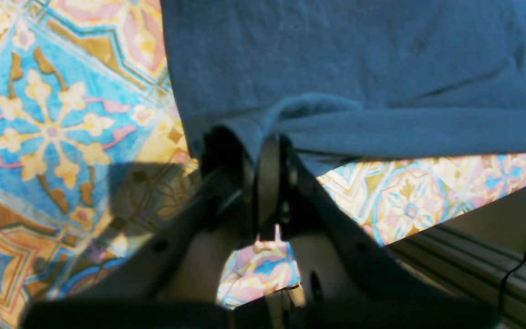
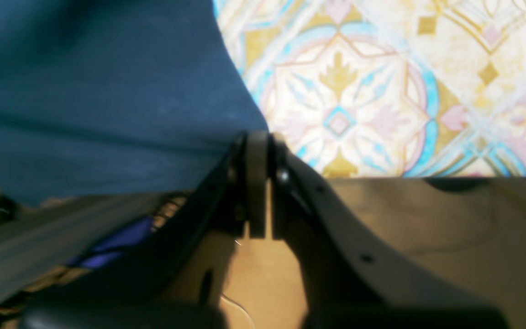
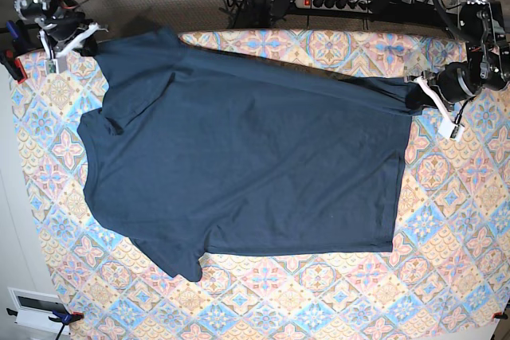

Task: Layout the t-shirt on the table in an organized manner, then fold the t-shirt properly

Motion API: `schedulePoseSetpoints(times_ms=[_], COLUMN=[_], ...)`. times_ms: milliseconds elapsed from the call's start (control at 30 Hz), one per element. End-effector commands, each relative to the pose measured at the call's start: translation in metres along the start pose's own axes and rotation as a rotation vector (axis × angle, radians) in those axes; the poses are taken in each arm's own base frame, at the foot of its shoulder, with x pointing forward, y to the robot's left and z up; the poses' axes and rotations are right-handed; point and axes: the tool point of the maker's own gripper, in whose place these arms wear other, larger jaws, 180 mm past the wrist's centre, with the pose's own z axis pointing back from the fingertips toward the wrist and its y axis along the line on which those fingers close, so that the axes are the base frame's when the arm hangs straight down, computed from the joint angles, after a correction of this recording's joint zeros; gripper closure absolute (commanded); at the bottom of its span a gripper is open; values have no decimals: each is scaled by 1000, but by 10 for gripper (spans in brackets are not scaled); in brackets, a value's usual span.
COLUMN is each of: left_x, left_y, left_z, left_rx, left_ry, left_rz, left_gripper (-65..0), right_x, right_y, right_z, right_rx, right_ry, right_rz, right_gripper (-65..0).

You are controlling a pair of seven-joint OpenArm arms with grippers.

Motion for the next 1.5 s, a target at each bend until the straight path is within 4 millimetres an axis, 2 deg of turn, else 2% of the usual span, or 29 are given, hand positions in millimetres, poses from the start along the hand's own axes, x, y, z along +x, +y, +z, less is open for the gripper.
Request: schedulePoseSetpoints(times_ms=[0, 200, 433, 633, 767, 1000, 1167, 1300, 1467], left_x=[10, -12, -44, -62, -70, -69, -69, -69, -68], left_y=[3, 1, -1, -3, -4, -4, -4, -4, -3], left_z=[7, 7, 10, 13, 14, 14, 14, 14, 14], left_rx=[10, 4, 1, -2, -4, -3, -3, -3, -2], left_ry=[-21, 25, 92, 132, 152, 150, 150, 150, 146], left_rz=[-21, -5, 24, 39, 46, 46, 46, 46, 43], left_gripper=[0, 0, 0, 0, 0, 0, 0, 0, 0], right_x=[4, 8, 7, 18, 17, 22, 40, 46, 42], right_y=[-9, -15, -1, 22, 27, 31, 44, 39, 12], right_z=[12, 40, 55, 69, 72, 74, 78, 70, 61], right_rx=[-23, -73, -30, 47, 69, 75, 158, 130, -9], right_ry=[-16, -35, -54, -113, -119, -133, -219, -200, -94], right_rz=[12, 57, 69, 68, 59, 71, 22, 63, 136], right_gripper=[-6, -6, -6, -6, -6, -7, -7, -7, -9])
